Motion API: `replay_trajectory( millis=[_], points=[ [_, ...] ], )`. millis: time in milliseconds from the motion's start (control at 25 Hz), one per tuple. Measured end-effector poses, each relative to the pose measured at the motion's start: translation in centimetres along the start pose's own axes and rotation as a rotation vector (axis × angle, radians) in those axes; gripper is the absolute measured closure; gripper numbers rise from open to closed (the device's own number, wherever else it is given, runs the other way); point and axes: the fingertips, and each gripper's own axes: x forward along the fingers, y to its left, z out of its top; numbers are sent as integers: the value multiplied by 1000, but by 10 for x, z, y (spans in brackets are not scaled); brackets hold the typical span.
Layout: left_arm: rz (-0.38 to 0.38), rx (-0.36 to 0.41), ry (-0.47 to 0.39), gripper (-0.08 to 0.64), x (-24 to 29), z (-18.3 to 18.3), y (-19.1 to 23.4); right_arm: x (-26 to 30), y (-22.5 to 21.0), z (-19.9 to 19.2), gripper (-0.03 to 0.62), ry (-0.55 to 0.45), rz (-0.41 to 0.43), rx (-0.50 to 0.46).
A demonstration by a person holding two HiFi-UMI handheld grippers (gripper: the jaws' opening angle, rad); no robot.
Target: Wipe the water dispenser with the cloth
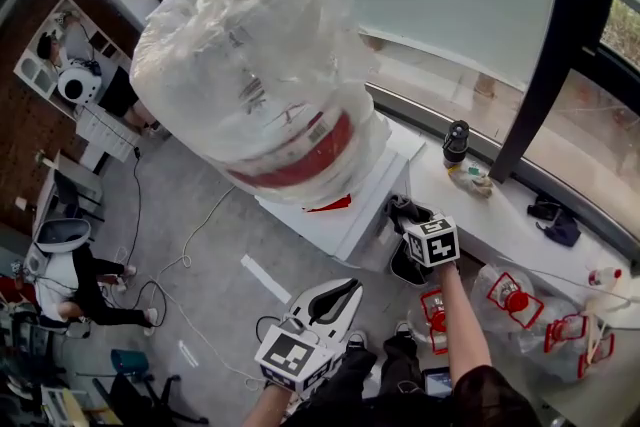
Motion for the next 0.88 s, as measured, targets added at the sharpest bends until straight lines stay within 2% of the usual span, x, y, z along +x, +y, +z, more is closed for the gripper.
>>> replay_trajectory(
  millis=[440, 680, 880],
  points=[
    [-18, 30, 46, 537, 17, -12, -5, 28, -84, 26, 488, -48, -121, 52],
    [-36, 37, 61, 537, 28, -18, -10, 36, -96, 24, 488, -56, -137, 63],
    [-39, 57, 59, 537, 40, -19, -10, 14, -95, 16, 488, -114, -142, 51]
  ],
)
